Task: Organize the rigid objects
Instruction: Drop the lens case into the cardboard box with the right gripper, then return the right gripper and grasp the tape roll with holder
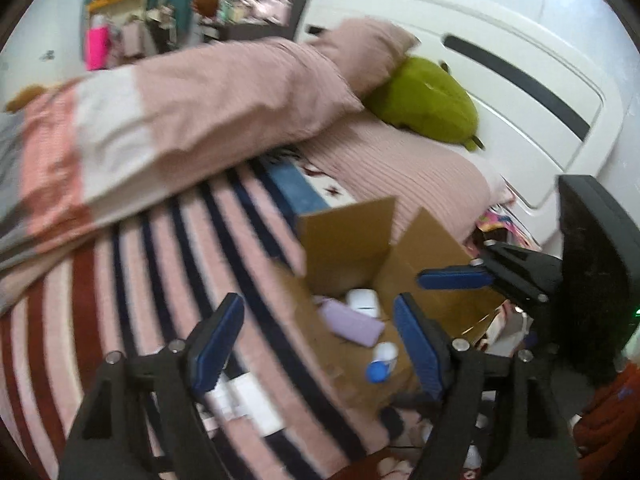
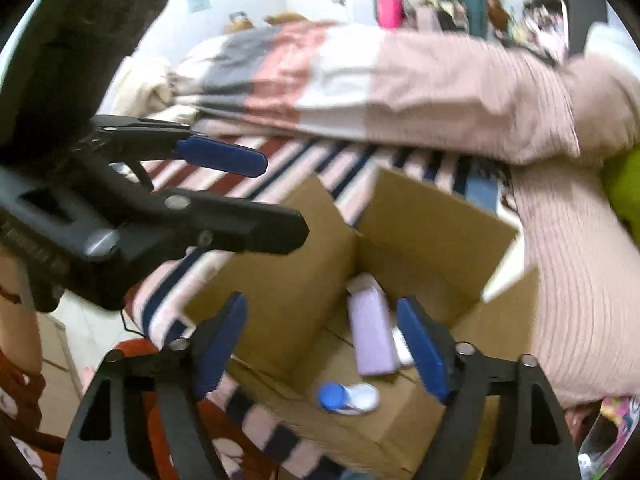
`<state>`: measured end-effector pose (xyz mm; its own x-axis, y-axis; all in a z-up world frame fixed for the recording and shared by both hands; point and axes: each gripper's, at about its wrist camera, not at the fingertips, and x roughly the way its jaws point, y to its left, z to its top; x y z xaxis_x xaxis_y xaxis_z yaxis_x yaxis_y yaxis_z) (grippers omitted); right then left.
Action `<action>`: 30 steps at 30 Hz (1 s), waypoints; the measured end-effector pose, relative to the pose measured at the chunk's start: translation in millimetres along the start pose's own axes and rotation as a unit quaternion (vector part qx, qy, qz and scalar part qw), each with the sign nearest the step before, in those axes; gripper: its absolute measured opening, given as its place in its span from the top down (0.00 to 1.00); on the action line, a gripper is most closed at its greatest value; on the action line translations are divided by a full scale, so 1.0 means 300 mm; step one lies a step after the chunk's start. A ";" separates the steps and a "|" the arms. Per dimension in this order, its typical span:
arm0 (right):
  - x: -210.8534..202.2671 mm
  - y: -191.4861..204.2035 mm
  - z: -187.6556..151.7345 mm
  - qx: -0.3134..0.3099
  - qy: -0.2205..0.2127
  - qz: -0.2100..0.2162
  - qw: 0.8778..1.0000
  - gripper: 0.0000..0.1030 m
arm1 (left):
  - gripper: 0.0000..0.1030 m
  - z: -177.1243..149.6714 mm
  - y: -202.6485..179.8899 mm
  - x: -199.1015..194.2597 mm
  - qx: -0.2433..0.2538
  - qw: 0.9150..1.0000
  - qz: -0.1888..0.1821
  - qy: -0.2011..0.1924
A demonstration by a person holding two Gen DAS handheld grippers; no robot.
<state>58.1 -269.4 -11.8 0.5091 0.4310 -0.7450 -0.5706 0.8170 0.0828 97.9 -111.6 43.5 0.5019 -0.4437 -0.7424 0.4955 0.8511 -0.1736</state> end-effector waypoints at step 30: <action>0.808 0.501 0.002 -0.105 0.140 0.044 0.984 0.56 | 0.27 -0.636 0.615 -0.086 -0.152 0.985 0.075 -0.011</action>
<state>96.2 -41.9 -179.7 0.2710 0.3502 -0.8966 -0.7403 0.6712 0.0384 40.9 110.4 -92.9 0.5706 -0.3093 -0.7608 0.1803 0.9510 -0.2514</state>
